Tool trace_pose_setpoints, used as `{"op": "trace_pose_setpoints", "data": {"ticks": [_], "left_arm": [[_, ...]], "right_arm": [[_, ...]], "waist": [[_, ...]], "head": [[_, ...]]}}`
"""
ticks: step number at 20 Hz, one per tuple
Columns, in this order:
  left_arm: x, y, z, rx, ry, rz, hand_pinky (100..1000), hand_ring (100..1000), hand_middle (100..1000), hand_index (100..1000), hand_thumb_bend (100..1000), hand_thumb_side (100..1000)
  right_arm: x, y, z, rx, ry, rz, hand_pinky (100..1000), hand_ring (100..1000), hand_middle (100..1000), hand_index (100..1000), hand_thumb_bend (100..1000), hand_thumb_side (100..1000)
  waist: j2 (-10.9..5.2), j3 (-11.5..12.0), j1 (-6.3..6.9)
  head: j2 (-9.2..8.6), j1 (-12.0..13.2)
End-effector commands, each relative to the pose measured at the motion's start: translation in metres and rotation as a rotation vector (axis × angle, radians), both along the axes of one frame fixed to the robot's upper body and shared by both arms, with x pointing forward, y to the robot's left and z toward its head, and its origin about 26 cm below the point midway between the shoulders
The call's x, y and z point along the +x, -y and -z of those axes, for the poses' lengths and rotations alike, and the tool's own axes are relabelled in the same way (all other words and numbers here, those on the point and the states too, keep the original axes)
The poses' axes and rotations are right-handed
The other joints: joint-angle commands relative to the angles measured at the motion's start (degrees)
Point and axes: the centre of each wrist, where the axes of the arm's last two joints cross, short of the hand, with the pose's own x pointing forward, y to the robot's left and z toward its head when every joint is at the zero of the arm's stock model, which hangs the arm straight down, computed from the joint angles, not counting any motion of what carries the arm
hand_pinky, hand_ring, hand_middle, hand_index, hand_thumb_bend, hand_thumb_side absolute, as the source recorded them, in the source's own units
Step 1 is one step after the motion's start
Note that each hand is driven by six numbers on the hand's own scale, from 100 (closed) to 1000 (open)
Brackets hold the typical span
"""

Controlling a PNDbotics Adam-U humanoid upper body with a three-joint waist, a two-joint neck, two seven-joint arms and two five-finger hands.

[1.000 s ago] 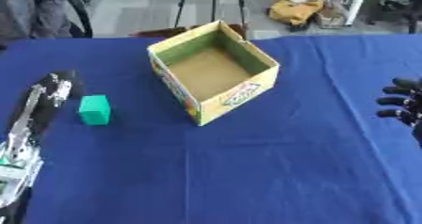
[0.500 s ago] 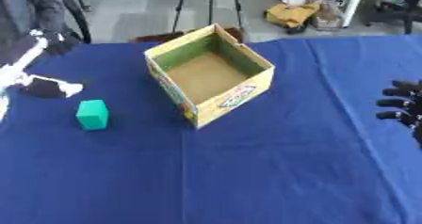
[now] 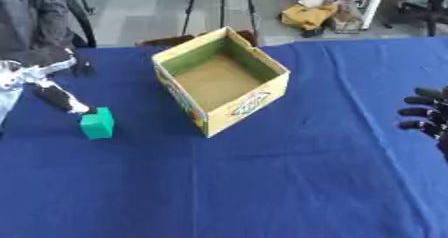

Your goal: Pick up objects on the table and place them in the box.

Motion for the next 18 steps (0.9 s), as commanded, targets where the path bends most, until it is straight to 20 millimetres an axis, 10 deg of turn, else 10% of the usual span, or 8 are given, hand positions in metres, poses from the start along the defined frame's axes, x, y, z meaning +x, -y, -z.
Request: {"op": "trace_pose_setpoints", "data": {"ticks": [1,18], "left_arm": [[0.006,-0.004,-0.008,0.033,-0.022,0.000,684,677,638,799,608,318],[0.011,-0.003,-0.008,0.001,-0.061,0.040,680,635,602,766,492,306]], "right_arm": [[0.001,0.005,-0.009,-0.035,0.020,0.000,610,697,694,818,100,906],[0.001,0.005,-0.008,-0.034,0.021,0.001,610,697,694,818,100,905]], "waist": [[-0.85,-0.09,-0.02],[-0.81,-0.13,-0.32]], "head": [[-0.64,0.16],[-0.79,0.11]]}}
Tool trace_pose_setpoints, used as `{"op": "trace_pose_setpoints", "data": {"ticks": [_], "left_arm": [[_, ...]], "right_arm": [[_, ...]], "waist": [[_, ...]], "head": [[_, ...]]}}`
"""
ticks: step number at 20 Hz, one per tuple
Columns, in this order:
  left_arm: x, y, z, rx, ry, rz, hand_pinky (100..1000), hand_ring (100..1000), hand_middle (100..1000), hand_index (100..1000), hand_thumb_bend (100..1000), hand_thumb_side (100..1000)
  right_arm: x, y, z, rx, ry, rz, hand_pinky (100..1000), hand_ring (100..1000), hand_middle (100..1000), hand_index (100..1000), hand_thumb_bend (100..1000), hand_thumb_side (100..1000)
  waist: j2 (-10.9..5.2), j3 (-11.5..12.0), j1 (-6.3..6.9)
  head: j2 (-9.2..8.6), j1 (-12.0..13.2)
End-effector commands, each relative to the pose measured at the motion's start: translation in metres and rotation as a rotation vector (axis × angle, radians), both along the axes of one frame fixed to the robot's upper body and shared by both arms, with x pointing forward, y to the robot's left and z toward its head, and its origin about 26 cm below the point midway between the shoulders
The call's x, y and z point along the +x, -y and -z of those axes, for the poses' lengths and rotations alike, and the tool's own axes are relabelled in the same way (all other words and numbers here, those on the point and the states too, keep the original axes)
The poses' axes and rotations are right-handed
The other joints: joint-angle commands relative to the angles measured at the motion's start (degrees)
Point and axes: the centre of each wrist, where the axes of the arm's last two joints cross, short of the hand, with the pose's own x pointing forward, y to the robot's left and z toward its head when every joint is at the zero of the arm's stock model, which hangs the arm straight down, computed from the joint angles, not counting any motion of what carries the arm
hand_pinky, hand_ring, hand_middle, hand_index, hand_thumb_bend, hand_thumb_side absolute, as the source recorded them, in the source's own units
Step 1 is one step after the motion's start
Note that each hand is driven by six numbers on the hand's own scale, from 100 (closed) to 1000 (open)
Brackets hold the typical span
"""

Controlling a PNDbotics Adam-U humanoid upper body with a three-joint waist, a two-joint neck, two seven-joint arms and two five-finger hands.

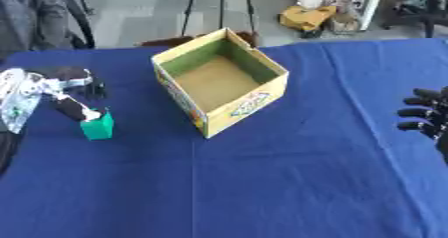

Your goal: Pick up objects on the table and place them in the box.

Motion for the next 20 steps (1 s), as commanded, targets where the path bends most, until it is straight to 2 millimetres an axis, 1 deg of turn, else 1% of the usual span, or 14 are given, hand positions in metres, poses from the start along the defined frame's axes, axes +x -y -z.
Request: {"op": "trace_pose_setpoints", "data": {"ticks": [1,5,9,14,20], "left_arm": [[-0.002,-0.010,-0.029,0.004,0.060,-0.011,680,634,602,766,492,304],[-0.005,-0.013,-0.045,-0.007,0.092,-0.012,680,630,598,765,486,306],[-0.008,-0.015,-0.054,-0.007,0.087,-0.005,680,630,599,766,523,343],[-0.008,-0.015,-0.051,0.037,0.001,0.013,680,637,605,767,571,412],[-0.007,-0.016,-0.046,0.077,-0.046,0.004,678,637,605,767,592,413]], "right_arm": [[0.001,0.006,-0.009,-0.033,0.023,0.005,610,697,694,818,100,904],[0.001,0.007,-0.009,-0.034,0.023,0.006,610,697,694,818,100,904],[0.001,0.007,-0.009,-0.036,0.022,0.007,610,697,694,818,100,903],[0.001,0.007,-0.009,-0.037,0.020,0.007,610,697,694,818,100,903],[0.001,0.008,-0.009,-0.036,0.021,0.008,610,697,694,818,100,903]], "waist": [[-0.69,-0.02,-0.09],[-0.83,0.08,-0.03],[-0.95,0.18,0.00],[-1.00,0.21,0.00],[-0.94,0.20,-0.06]], "head": [[-0.78,0.02],[-0.89,-0.04],[-0.91,-0.03],[-0.95,0.01],[-0.94,0.05]]}}
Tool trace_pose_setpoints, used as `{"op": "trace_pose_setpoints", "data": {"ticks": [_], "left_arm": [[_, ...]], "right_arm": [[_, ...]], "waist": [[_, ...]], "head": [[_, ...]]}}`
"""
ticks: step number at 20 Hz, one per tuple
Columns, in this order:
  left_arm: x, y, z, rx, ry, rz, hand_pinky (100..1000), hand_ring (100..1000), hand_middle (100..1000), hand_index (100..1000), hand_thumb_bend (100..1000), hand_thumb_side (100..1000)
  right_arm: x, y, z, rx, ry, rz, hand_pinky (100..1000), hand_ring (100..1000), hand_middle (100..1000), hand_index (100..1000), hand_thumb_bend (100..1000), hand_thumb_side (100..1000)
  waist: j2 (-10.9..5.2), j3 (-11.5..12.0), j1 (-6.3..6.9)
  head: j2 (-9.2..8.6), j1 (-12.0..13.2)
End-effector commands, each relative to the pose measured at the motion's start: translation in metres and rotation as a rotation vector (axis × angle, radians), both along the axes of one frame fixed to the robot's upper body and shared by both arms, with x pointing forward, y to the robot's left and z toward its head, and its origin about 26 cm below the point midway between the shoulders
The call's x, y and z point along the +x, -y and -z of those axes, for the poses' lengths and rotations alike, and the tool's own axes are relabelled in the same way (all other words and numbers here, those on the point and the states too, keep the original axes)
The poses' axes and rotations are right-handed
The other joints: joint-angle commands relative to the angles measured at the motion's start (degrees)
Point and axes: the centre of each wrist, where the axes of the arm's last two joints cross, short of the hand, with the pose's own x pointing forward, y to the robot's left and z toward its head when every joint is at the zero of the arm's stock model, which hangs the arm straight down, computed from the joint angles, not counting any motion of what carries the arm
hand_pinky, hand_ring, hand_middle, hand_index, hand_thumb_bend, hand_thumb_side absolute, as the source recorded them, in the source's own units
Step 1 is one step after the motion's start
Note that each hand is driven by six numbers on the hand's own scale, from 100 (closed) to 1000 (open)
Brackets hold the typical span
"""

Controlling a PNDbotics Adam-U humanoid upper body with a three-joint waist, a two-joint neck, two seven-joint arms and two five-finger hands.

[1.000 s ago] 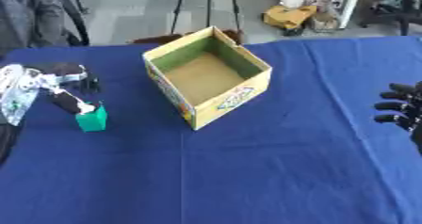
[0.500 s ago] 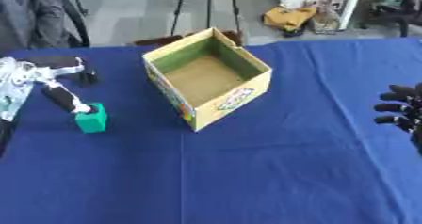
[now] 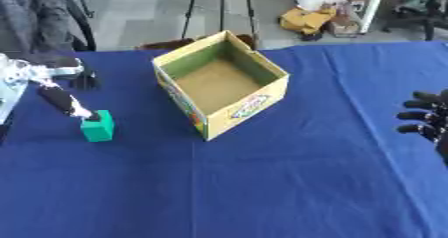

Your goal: Pick up objects on the table and place them in the box.

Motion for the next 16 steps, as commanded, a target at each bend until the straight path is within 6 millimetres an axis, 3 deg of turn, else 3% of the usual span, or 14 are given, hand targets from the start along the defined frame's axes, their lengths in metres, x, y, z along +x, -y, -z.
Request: {"op": "trace_pose_setpoints", "data": {"ticks": [1,16], "left_arm": [[-0.002,-0.009,-0.014,0.061,-0.012,0.015,677,637,604,766,597,411],[0.001,-0.008,0.010,0.095,-0.071,0.027,674,631,597,759,607,444]], "right_arm": [[0.001,0.007,-0.010,-0.036,0.025,0.006,610,697,694,818,100,903],[0.001,0.006,-0.010,-0.036,0.025,0.005,610,697,694,818,100,903]], "waist": [[-0.78,0.05,-0.09],[-0.59,-0.14,-0.12]], "head": [[-0.50,0.09],[-0.49,0.21]]}}
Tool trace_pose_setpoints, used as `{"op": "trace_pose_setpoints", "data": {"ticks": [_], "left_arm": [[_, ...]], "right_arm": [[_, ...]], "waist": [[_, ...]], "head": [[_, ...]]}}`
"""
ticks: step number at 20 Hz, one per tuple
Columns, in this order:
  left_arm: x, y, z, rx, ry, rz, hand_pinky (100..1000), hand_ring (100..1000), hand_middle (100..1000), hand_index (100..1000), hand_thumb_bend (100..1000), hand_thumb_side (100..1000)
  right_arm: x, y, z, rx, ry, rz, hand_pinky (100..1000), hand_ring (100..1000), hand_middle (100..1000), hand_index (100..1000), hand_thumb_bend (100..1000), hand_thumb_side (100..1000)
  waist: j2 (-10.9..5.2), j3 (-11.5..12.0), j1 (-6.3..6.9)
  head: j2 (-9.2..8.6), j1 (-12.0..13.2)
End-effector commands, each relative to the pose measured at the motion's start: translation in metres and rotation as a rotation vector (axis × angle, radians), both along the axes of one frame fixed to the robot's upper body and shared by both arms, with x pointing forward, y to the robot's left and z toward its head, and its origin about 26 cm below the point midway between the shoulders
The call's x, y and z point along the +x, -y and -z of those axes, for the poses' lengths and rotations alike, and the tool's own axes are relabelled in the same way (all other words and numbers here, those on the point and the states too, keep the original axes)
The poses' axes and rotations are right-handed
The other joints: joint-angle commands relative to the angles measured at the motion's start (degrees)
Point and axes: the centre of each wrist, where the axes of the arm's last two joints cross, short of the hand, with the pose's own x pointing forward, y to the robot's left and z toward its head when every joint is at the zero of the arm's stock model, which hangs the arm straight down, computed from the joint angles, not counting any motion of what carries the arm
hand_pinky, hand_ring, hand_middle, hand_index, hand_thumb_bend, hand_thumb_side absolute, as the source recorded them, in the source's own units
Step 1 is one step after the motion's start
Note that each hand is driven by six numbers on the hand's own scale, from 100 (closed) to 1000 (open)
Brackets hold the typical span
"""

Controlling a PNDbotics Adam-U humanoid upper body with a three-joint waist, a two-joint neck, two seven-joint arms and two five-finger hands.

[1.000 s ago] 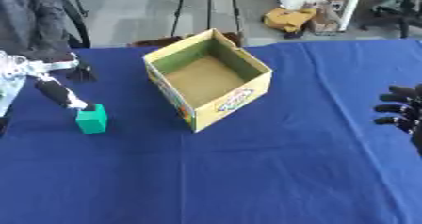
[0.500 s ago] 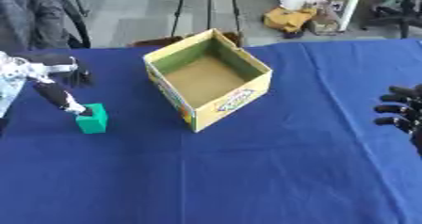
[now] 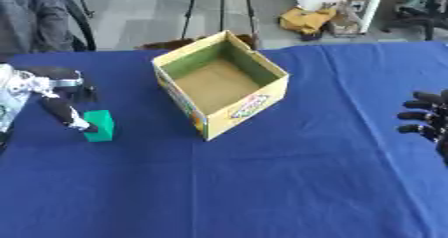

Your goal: Pick up objects on the table and place them in the box.

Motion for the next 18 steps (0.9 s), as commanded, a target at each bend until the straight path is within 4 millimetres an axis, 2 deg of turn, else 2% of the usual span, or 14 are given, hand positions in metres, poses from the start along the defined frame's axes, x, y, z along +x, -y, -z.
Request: {"op": "trace_pose_setpoints", "data": {"ticks": [1,18], "left_arm": [[0.0005,-0.0035,-0.0108,0.043,-0.022,0.045,674,631,597,759,608,447],[0.0024,0.0018,-0.0042,0.059,-0.031,0.072,673,633,600,761,584,459]], "right_arm": [[0.0007,0.0066,-0.0097,-0.036,0.025,0.005,610,697,694,818,100,903],[0.0008,0.0060,-0.0093,-0.035,0.024,0.003,610,697,694,818,100,904]], "waist": [[-0.60,-0.07,-0.09],[-0.47,-0.20,-0.03]], "head": [[-0.48,0.14],[-0.44,0.13]]}}
